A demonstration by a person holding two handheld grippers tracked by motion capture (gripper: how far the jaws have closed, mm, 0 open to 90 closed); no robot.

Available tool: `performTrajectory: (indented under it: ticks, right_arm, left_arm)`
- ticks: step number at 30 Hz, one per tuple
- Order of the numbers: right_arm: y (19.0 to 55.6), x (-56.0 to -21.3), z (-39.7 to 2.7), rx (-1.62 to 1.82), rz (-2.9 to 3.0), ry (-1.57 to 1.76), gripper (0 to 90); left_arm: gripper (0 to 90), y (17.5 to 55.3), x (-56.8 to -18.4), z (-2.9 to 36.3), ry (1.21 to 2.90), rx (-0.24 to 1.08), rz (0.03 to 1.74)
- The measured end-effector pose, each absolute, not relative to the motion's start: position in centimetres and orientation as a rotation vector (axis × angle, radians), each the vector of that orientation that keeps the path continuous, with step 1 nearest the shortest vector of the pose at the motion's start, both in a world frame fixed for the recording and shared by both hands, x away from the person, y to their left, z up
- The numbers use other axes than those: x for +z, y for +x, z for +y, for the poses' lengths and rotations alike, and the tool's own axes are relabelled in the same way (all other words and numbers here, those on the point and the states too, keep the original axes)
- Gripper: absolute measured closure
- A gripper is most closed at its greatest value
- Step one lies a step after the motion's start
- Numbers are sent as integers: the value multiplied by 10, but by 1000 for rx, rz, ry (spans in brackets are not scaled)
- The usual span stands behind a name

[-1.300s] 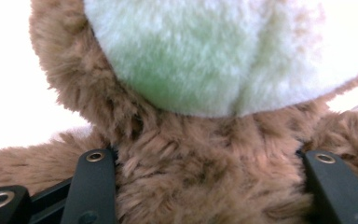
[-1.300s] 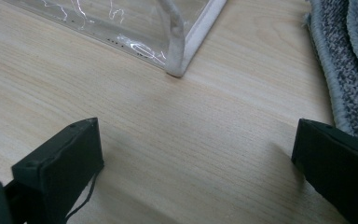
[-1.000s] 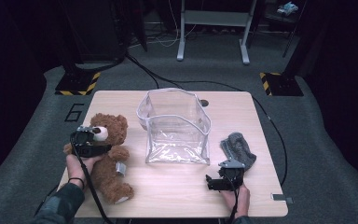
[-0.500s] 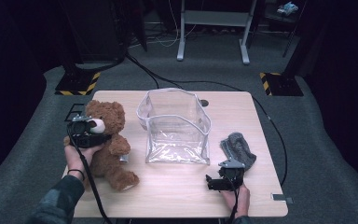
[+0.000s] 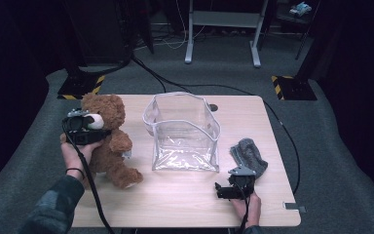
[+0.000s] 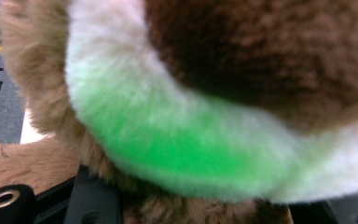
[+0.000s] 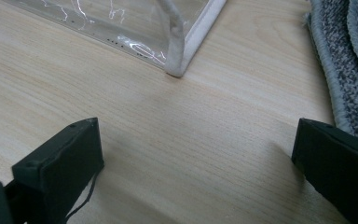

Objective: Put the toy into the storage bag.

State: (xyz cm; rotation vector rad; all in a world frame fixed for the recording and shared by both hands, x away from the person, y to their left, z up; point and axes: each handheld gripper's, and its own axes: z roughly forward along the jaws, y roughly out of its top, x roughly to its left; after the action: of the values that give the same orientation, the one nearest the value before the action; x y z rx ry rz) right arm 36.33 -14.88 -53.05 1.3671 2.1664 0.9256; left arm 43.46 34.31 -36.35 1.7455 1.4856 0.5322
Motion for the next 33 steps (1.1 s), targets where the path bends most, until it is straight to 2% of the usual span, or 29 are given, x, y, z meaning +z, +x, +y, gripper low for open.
performTrajectory:
  ticks: [33]
  right_arm:
    - [363, -530, -149, 921, 2169, 1365, 13]
  left_arm:
    - [459, 460, -263, 341, 1627, 708, 1428]
